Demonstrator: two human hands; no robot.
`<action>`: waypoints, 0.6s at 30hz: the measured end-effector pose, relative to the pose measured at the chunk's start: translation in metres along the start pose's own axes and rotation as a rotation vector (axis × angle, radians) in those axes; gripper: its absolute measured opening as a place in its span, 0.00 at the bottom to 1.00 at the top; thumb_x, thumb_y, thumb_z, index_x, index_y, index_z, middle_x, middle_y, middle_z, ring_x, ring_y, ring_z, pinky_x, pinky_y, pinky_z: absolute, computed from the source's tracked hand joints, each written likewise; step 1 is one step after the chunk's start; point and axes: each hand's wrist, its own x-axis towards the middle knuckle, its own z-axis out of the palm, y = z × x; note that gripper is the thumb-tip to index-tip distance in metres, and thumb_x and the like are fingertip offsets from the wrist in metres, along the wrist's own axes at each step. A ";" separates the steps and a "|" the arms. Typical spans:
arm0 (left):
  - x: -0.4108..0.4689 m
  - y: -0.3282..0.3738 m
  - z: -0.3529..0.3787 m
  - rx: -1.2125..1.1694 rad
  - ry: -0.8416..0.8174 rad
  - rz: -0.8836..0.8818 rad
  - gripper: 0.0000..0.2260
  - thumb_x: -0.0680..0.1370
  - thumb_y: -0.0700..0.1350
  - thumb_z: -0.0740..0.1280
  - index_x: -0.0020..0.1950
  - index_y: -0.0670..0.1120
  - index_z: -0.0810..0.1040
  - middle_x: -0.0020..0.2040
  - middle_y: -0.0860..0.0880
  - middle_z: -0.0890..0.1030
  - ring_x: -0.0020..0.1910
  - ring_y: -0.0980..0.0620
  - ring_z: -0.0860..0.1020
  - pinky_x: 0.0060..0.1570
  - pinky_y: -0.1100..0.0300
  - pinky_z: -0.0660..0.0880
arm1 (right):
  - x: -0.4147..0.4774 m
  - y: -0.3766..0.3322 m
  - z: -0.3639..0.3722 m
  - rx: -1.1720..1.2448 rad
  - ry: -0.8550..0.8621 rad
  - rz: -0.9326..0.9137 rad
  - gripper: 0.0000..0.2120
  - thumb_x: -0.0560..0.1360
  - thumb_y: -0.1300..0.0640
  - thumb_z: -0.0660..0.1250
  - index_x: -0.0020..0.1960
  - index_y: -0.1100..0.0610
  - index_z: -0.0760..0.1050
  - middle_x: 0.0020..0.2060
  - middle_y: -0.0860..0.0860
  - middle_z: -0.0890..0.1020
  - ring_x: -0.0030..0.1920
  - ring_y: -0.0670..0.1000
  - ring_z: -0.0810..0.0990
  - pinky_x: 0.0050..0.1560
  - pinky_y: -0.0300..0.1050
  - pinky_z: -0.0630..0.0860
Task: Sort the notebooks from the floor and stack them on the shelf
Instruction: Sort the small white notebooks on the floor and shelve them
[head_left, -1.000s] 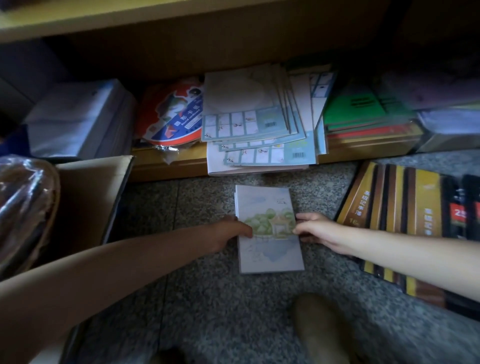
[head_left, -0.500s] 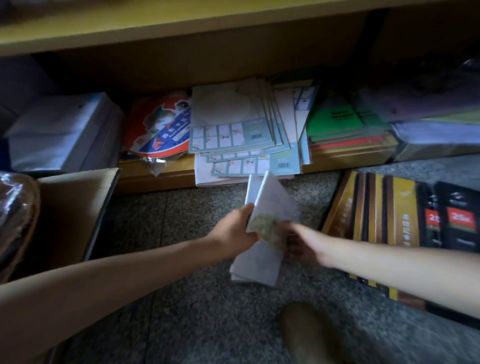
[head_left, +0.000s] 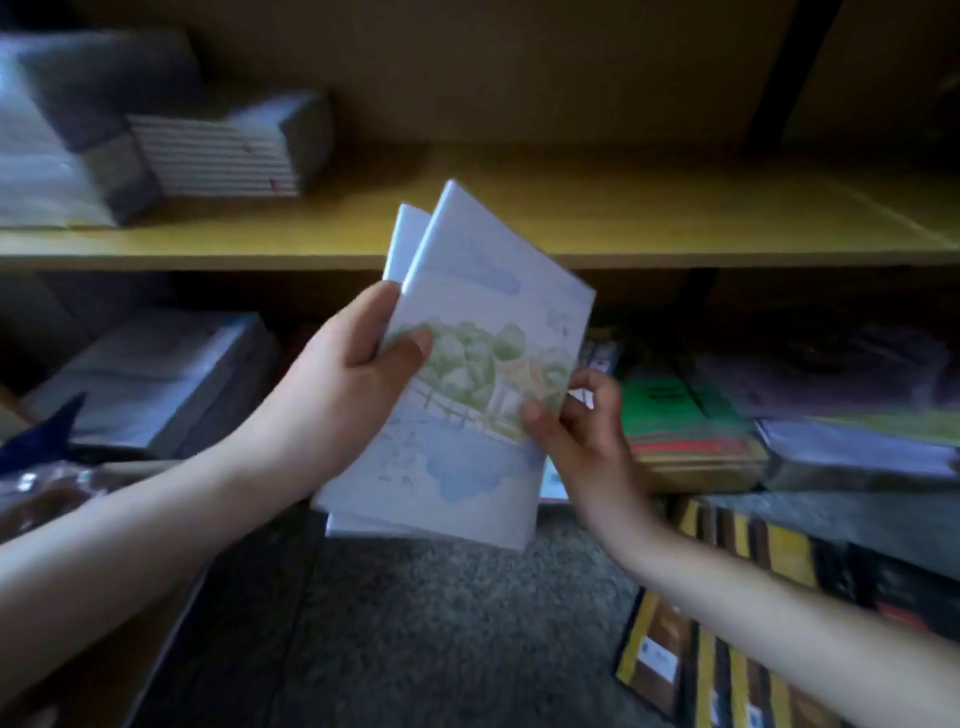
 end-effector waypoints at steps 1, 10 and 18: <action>0.004 0.004 -0.006 -0.113 0.068 -0.055 0.01 0.77 0.43 0.64 0.47 0.47 0.75 0.39 0.51 0.82 0.37 0.52 0.80 0.40 0.52 0.78 | 0.008 -0.009 0.005 -0.006 -0.028 -0.031 0.13 0.75 0.67 0.61 0.53 0.55 0.61 0.45 0.47 0.81 0.42 0.37 0.80 0.41 0.30 0.74; 0.029 0.020 -0.049 -0.368 0.423 -0.170 0.04 0.82 0.43 0.57 0.55 0.46 0.70 0.42 0.47 0.78 0.30 0.56 0.80 0.27 0.58 0.78 | 0.056 -0.065 0.038 -0.043 -0.426 0.182 0.18 0.74 0.52 0.64 0.62 0.56 0.70 0.39 0.53 0.81 0.25 0.48 0.73 0.20 0.37 0.67; 0.074 0.017 -0.101 0.126 0.398 -0.181 0.29 0.79 0.40 0.62 0.76 0.55 0.52 0.65 0.49 0.68 0.40 0.58 0.72 0.33 0.72 0.69 | 0.089 -0.090 0.085 0.205 -0.553 0.147 0.11 0.77 0.61 0.59 0.58 0.56 0.72 0.40 0.52 0.81 0.24 0.45 0.72 0.20 0.33 0.68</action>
